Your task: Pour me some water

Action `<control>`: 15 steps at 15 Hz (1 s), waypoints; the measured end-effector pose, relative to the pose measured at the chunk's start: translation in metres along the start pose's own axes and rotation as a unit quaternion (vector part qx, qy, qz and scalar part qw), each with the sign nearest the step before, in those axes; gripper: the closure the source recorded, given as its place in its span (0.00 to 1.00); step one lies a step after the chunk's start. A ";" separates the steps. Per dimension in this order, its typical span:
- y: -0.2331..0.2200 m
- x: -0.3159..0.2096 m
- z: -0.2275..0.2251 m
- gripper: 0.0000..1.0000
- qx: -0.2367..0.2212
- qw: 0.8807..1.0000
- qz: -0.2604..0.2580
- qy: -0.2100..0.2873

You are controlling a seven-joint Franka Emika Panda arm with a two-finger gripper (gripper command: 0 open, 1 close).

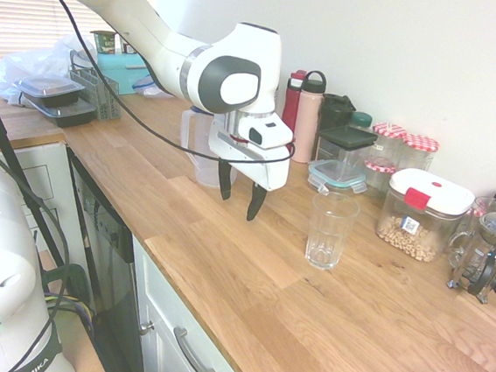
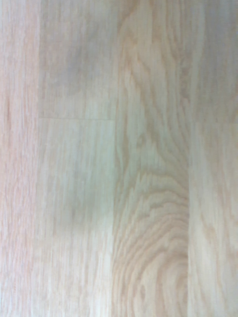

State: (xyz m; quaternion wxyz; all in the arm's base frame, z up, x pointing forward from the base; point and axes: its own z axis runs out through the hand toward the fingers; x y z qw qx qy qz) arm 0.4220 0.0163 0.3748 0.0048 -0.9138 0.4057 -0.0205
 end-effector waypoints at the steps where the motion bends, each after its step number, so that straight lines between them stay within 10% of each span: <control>1: 0.000 0.000 0.000 0.00 -0.001 1.000 0.000 0.000; 15: -0.022 -0.169 -0.130 0.00 0.054 0.996 -0.043 0.058</control>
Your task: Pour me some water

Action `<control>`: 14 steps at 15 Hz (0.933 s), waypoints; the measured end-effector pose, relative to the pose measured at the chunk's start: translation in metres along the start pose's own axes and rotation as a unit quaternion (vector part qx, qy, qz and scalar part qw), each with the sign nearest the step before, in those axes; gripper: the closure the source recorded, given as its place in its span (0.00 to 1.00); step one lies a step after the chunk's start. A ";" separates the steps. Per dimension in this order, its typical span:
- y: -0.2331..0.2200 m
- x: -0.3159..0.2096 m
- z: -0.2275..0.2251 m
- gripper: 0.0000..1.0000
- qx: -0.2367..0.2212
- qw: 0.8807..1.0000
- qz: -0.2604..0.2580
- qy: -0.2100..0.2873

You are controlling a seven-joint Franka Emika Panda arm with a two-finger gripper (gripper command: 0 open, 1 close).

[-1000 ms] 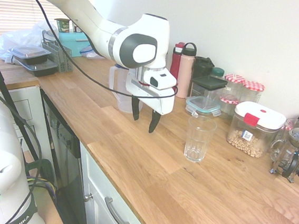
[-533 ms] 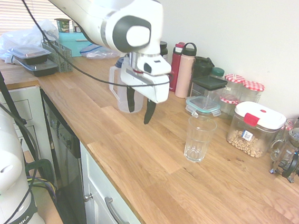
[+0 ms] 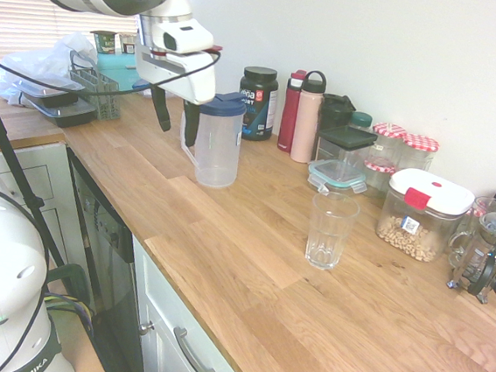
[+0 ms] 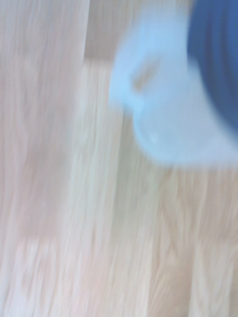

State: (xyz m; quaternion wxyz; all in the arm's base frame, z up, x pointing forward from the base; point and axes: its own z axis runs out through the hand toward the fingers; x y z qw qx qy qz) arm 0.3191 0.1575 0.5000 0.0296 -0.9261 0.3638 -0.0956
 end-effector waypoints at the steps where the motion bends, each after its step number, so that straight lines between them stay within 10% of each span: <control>1: -0.011 -0.011 0.004 0.00 0.008 1.000 -0.006 0.010; 6: -0.058 -0.023 0.027 0.00 0.030 0.999 -0.018 0.041; 7: -0.066 -0.023 0.035 1.00 0.031 0.998 -0.010 0.045; 14: -0.093 -0.001 0.061 1.00 0.047 0.996 0.033 0.061</control>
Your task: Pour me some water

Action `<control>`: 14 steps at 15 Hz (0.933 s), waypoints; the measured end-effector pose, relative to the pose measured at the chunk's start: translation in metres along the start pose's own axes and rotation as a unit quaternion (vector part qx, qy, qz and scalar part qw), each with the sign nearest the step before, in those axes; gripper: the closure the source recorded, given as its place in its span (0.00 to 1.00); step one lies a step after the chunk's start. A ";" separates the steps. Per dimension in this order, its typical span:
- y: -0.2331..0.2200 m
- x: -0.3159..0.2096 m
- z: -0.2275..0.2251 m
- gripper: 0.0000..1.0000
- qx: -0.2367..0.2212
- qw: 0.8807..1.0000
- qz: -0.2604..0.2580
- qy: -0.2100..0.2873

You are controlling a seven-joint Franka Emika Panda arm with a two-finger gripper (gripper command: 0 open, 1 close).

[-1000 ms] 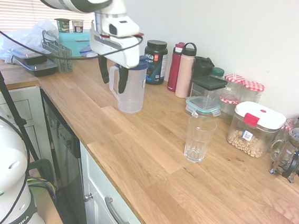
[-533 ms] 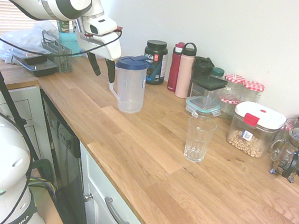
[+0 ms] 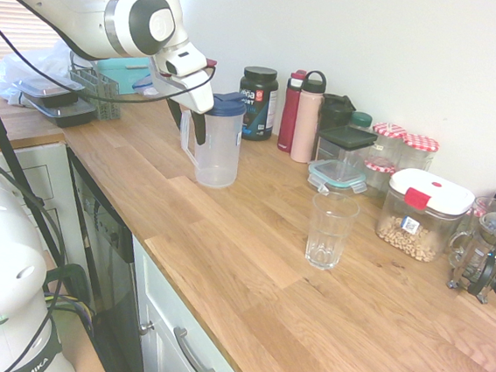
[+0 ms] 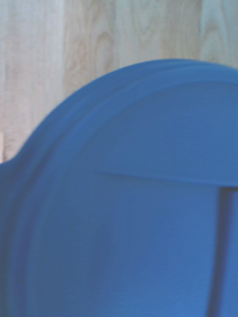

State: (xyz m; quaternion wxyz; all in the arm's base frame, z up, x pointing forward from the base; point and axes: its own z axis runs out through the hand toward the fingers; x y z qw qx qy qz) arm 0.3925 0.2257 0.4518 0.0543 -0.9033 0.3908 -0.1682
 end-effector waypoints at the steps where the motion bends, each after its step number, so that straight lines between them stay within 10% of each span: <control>1: -0.001 0.001 -0.002 1.00 0.002 1.000 0.000 0.001; 14: -0.006 0.000 0.005 1.00 0.010 1.000 -0.010 0.003</control>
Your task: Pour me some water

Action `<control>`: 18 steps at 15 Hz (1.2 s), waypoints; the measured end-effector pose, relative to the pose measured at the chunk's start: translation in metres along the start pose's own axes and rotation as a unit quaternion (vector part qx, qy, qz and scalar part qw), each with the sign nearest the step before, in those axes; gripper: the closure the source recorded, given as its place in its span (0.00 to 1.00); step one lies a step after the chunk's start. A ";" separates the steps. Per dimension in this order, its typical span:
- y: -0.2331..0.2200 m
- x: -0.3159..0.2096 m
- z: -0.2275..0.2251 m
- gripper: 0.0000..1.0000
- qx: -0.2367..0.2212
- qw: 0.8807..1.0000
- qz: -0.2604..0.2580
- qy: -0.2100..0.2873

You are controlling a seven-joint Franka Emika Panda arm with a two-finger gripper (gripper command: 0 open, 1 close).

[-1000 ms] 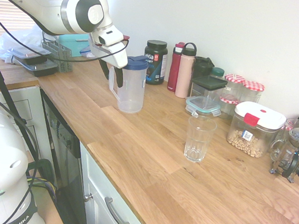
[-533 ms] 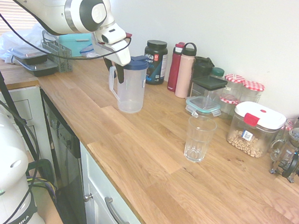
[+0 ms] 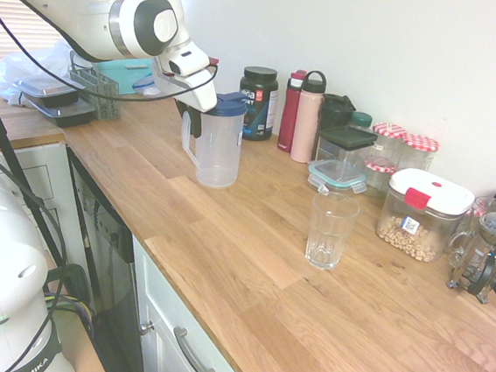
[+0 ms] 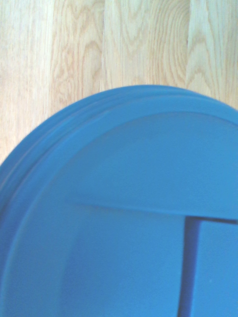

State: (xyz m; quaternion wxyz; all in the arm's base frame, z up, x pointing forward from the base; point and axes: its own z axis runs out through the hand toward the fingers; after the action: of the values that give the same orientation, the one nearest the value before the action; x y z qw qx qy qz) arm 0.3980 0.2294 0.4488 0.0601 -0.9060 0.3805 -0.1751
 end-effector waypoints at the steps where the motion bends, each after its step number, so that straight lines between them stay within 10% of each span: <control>1: 0.000 0.001 0.000 1.00 0.001 1.000 0.001 0.000; 9: 0.036 0.005 -0.052 1.00 0.014 1.000 -0.021 0.000; 18: 0.221 0.078 -0.148 1.00 0.017 0.984 -0.161 -0.077</control>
State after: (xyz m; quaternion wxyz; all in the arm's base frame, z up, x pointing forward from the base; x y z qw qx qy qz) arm 0.2471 0.0227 0.5541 0.0758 -0.9651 0.2209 -0.1183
